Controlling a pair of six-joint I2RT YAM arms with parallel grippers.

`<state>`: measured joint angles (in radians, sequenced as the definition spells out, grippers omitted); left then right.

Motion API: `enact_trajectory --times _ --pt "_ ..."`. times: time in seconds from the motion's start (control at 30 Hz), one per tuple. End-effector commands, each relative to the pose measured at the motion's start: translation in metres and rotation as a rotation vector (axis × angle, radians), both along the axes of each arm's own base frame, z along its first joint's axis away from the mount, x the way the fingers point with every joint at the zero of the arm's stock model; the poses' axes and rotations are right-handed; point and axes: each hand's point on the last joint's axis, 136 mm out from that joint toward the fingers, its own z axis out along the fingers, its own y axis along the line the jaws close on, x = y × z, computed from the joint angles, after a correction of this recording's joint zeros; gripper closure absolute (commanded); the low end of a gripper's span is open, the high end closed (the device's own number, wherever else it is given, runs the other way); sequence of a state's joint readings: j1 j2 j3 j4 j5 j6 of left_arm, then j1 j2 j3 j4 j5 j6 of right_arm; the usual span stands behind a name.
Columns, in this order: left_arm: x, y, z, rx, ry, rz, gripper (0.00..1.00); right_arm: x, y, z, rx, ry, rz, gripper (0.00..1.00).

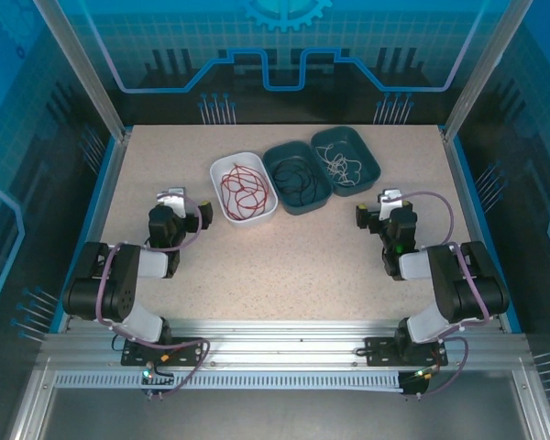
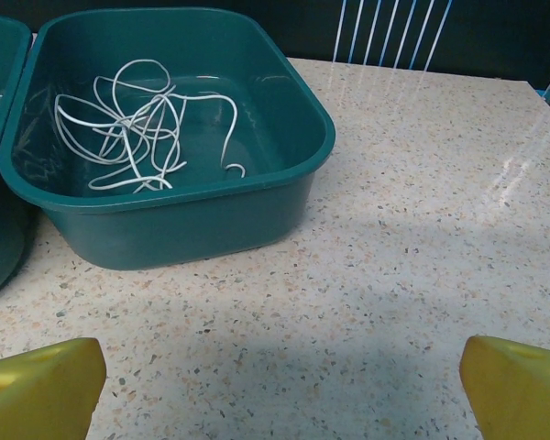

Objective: Untangle the cables

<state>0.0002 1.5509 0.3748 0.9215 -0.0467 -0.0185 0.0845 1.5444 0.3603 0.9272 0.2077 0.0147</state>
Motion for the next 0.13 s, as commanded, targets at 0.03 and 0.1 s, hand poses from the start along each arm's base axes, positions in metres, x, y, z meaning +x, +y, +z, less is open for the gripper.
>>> enact_trajectory --times 0.03,0.1 --pt "0.0026 -0.0026 0.0037 0.012 -0.011 -0.026 0.01 0.0041 -0.0048 0.009 0.017 -0.032 -0.022 0.0" --pt "0.0028 -0.002 0.0041 0.013 -0.012 -0.025 0.01 0.0042 -0.0047 0.0093 0.016 -0.032 -0.022 0.0"
